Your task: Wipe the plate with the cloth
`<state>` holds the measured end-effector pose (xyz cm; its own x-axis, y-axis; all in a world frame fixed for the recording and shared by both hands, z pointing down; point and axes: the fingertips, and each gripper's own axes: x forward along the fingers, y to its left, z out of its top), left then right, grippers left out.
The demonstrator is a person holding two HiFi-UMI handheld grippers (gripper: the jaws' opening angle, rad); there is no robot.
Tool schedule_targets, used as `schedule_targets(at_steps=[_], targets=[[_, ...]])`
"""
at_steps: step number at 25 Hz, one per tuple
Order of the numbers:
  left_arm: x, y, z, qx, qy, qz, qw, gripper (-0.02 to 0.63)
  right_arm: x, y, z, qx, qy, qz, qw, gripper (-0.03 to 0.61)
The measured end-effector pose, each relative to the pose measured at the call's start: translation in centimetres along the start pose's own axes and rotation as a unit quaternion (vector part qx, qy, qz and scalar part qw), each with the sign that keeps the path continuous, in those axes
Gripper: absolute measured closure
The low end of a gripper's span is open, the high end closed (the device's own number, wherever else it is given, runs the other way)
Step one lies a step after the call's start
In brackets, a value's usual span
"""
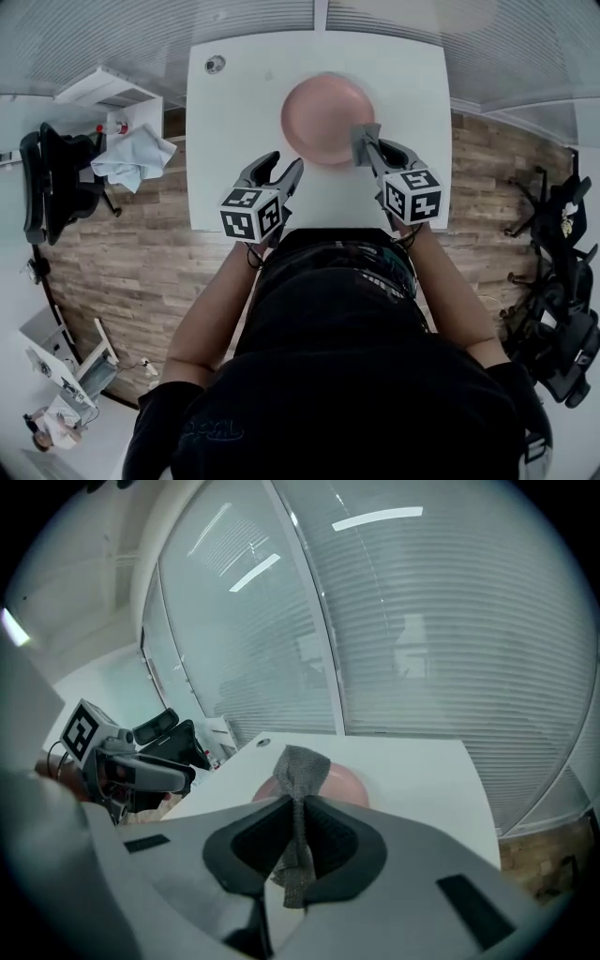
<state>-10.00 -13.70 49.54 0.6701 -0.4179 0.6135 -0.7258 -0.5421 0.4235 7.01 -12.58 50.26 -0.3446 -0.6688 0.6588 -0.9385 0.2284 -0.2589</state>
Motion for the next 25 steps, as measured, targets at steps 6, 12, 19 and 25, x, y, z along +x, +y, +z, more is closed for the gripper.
schedule_targets(at_steps=[6,12,19,25], targets=[[3.9,3.8,-0.3,-0.026,0.024,0.034,0.9988,0.403,5.6,-2.5,0.4,0.001,0.044,-0.008,0.999,0.535],[8.1,6.9,-1.6,-0.06,0.068,0.056,0.9943,0.403,10.8,-4.8,0.8,0.016,0.094,-0.002,0.995,0.535],[10.5,10.2,-3.4,-0.108,0.087,0.083,0.9868,0.419,15.8,-6.4,-0.7,0.001,0.16,-0.028,0.987,0.535],[11.8,11.5,-4.6,-0.103,0.107,0.099,0.984,0.509,18.6,-7.3,-2.1,-0.006,0.213,-0.056,0.975,0.537]])
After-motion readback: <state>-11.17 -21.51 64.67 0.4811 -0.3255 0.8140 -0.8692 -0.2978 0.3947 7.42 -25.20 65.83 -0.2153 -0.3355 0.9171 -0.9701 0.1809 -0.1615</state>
